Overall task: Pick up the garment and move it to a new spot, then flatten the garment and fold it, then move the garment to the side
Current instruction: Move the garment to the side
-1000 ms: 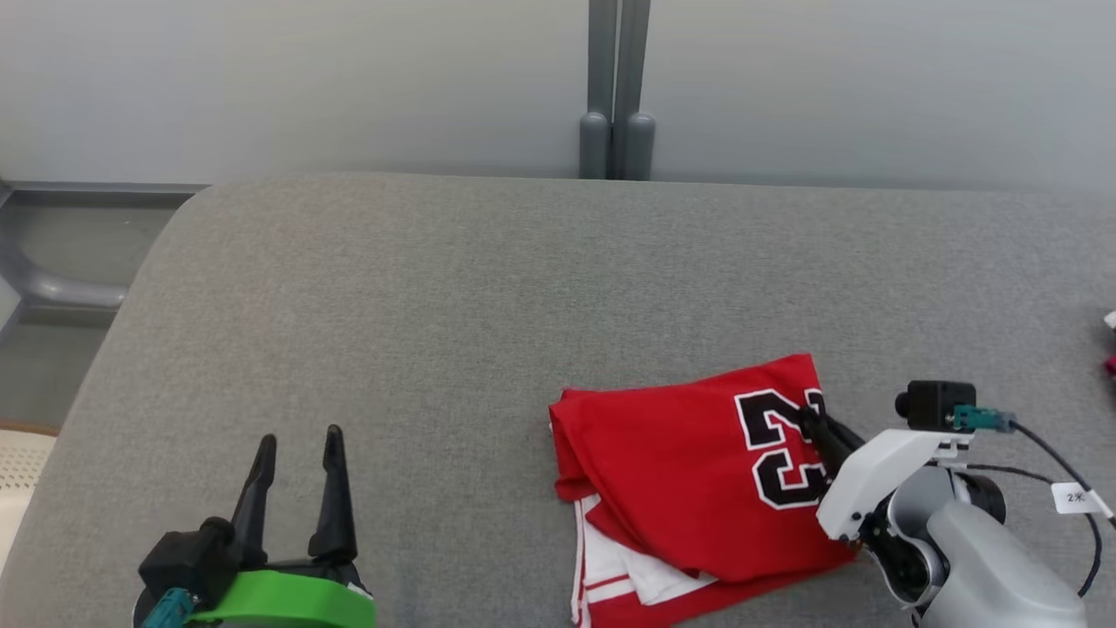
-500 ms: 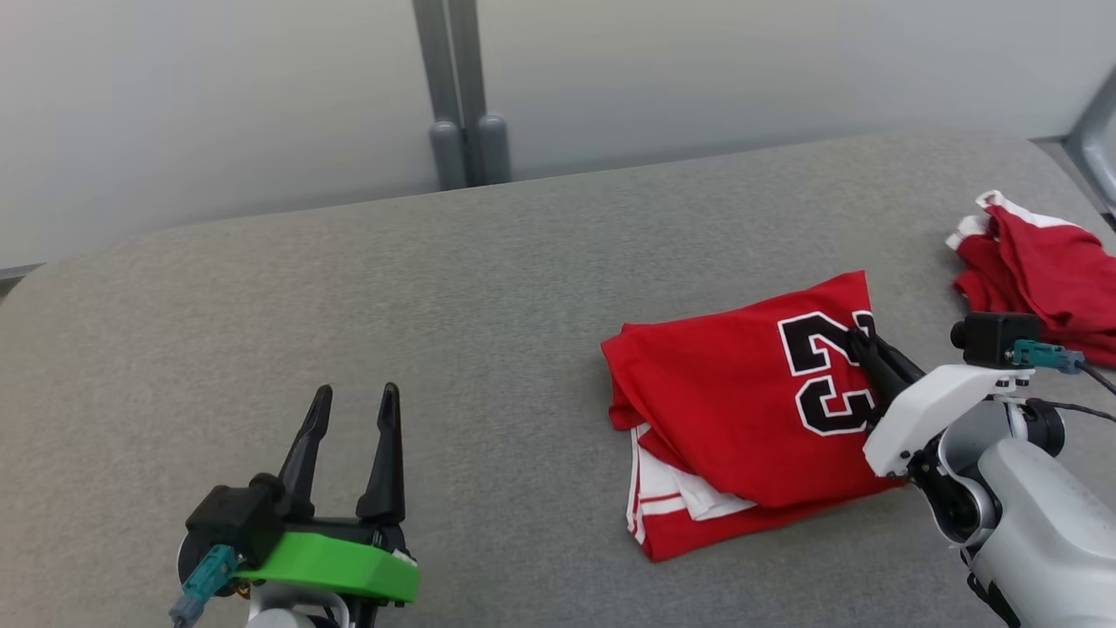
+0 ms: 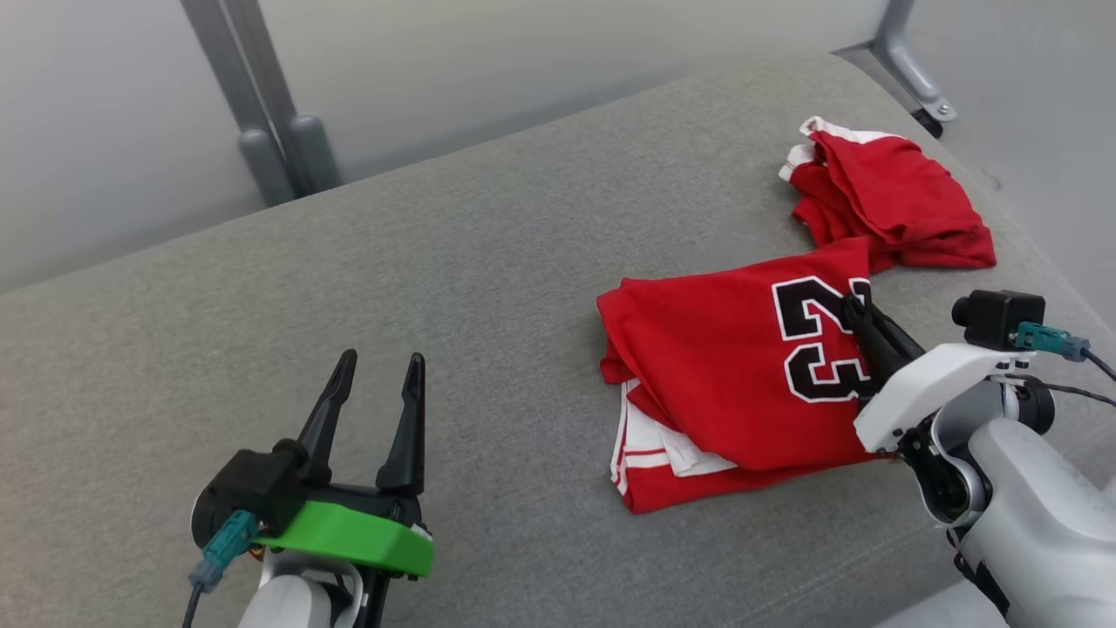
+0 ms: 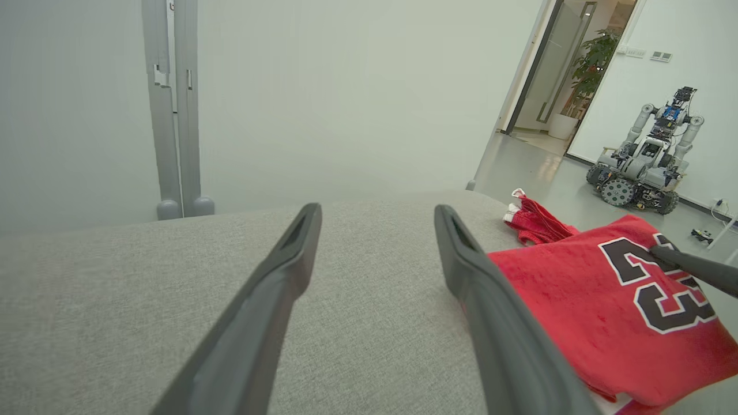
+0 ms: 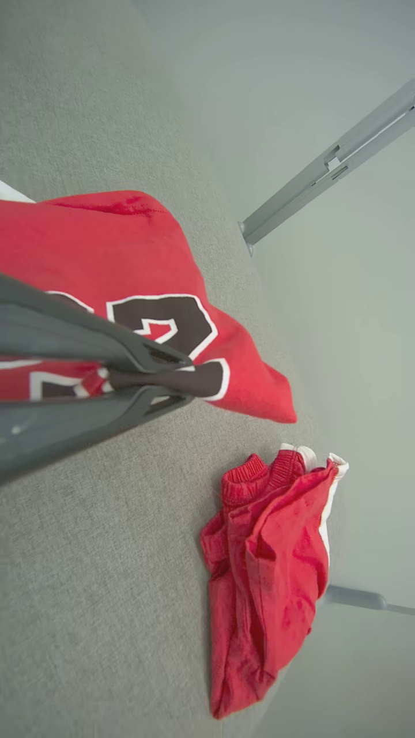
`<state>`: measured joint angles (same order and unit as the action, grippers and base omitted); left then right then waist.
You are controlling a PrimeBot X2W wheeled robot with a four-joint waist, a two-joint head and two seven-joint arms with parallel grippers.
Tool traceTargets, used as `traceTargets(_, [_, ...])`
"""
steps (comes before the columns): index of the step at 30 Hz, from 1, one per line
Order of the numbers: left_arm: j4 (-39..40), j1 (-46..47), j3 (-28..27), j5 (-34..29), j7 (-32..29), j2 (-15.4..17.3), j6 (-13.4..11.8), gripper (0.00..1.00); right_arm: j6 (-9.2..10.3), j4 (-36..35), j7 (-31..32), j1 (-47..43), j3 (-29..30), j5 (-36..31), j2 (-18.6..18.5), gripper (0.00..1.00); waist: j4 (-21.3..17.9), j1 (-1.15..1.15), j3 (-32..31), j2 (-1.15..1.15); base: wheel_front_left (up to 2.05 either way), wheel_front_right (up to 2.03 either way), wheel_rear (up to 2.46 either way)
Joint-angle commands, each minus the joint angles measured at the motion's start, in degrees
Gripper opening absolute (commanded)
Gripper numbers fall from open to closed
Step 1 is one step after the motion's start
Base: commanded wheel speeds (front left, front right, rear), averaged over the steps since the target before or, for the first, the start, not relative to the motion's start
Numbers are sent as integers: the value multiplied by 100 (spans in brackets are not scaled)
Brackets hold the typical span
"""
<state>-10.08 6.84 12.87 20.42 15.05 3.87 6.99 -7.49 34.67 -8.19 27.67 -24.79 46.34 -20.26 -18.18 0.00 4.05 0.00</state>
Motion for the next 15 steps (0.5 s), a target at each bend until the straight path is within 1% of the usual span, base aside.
traceTargets(1, [-21, 106, -12, -57, 2, 66, -3, 100, -1, 1, -62, 123, -13, 58, 37, 0, -349, 0, 248, 0, 0, 0, 0])
traceTargets(7, [42, 191, 18, -64, -21, 150, -15, 100, 0, 47, -194, 318, -97, 99, 76, 0, -410, 0, 426, 0, 0, 0, 0])
traceTargets(11, [110, 260, 55, -73, -116, 204, -12, 100, 0, 110, -248, 617, -192, 10, -60, 0, -348, 0, 595, 0, 0, 0, 0])
traceTargets(15, [185, 355, 68, -88, -193, 273, -18, 100, 0, 153, -236, 1049, -266, 19, -280, 0, -222, 0, 848, 0, 0, 0, 0])
